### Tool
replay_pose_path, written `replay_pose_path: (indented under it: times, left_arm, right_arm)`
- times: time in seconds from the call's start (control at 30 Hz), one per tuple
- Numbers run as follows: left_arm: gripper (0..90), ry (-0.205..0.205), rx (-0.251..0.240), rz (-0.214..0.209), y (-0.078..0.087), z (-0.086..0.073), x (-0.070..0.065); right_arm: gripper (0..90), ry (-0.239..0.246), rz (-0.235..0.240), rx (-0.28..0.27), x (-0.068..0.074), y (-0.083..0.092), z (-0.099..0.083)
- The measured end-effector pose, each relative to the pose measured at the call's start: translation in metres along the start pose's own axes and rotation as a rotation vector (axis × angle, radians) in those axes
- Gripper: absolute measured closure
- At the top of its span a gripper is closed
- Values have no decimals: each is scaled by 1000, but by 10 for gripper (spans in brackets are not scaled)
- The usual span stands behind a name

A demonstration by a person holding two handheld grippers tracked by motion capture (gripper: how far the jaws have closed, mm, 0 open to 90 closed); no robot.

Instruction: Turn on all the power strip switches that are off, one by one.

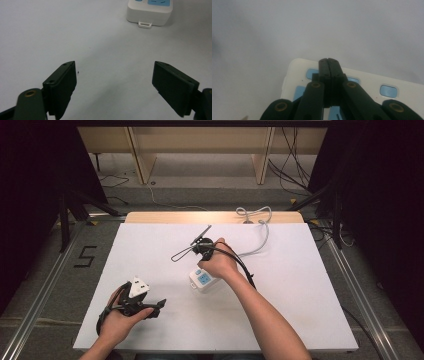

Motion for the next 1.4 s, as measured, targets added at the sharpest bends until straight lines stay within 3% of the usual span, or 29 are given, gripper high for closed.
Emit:
replay_pose_path:
  times: [1.4]
  left_arm:
    - [197, -3, 1, -6, 1, 0, 1]
  right_arm:
    - [900, 37, 5, 50, 12, -10, 1]
Point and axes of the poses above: each handheld gripper's, and its own axes: y roughly backward along the jaws, z roughly out of its top, x roughly to its left, the point moved 8 cm from there along -y, roughly forward along the jaws, and after that the axes turned 6 degrees about -x, right-handed, at the moved point
